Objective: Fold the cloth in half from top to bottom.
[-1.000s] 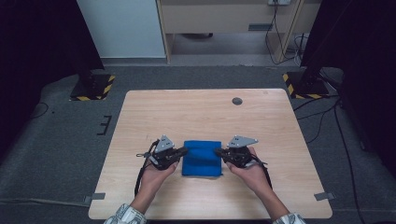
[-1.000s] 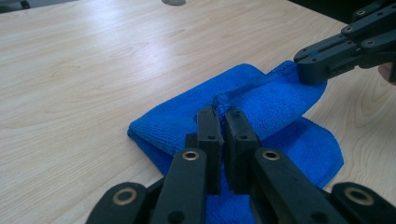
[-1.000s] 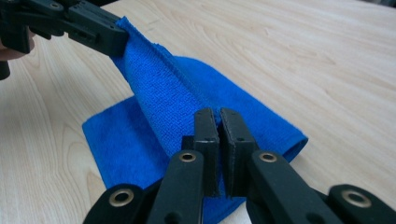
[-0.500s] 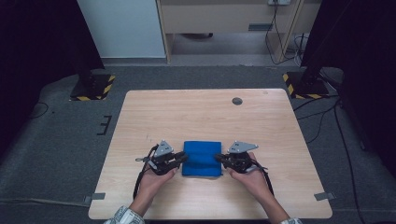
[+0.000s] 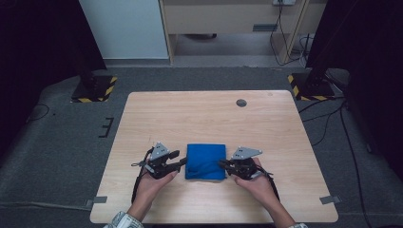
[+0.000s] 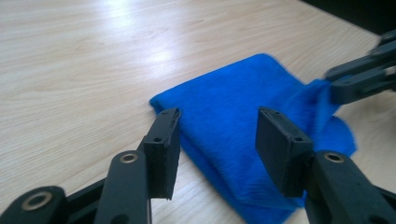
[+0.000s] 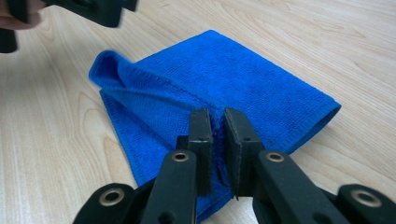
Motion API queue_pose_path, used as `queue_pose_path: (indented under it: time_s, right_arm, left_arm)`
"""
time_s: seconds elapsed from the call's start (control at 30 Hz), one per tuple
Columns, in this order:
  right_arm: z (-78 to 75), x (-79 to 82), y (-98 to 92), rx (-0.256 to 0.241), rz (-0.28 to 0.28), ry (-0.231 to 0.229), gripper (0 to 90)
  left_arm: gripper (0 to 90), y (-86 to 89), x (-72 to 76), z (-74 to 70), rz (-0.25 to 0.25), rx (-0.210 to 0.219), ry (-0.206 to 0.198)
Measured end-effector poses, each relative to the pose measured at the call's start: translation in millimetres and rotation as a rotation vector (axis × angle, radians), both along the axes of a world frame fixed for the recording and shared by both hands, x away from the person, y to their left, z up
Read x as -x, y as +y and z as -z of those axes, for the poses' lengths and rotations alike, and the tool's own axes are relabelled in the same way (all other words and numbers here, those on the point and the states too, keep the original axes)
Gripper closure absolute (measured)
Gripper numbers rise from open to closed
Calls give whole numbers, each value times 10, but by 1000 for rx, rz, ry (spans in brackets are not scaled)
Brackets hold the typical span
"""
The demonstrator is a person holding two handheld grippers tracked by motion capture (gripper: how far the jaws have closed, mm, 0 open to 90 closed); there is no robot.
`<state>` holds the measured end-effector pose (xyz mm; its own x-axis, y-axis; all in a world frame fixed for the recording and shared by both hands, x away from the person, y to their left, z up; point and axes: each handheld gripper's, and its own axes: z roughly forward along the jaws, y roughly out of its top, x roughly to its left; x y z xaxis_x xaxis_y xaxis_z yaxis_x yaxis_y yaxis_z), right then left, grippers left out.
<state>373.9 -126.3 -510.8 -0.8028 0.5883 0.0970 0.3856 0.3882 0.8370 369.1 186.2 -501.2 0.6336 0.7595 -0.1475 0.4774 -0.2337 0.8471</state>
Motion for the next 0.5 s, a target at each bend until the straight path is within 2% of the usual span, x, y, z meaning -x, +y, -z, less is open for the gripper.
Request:
queue_pose_path:
  time_s: [0.17, 0.5]
  right_arm:
    - [2, 40, 11, 7, -7, 5, 790]
    - [17, 65, -21, 19, -3, 16, 724]
  left_arm:
    - [477, -41, -1, 80, 1, -30, 14]
    - [453, -111, 15, 113, 19, -74, 12]
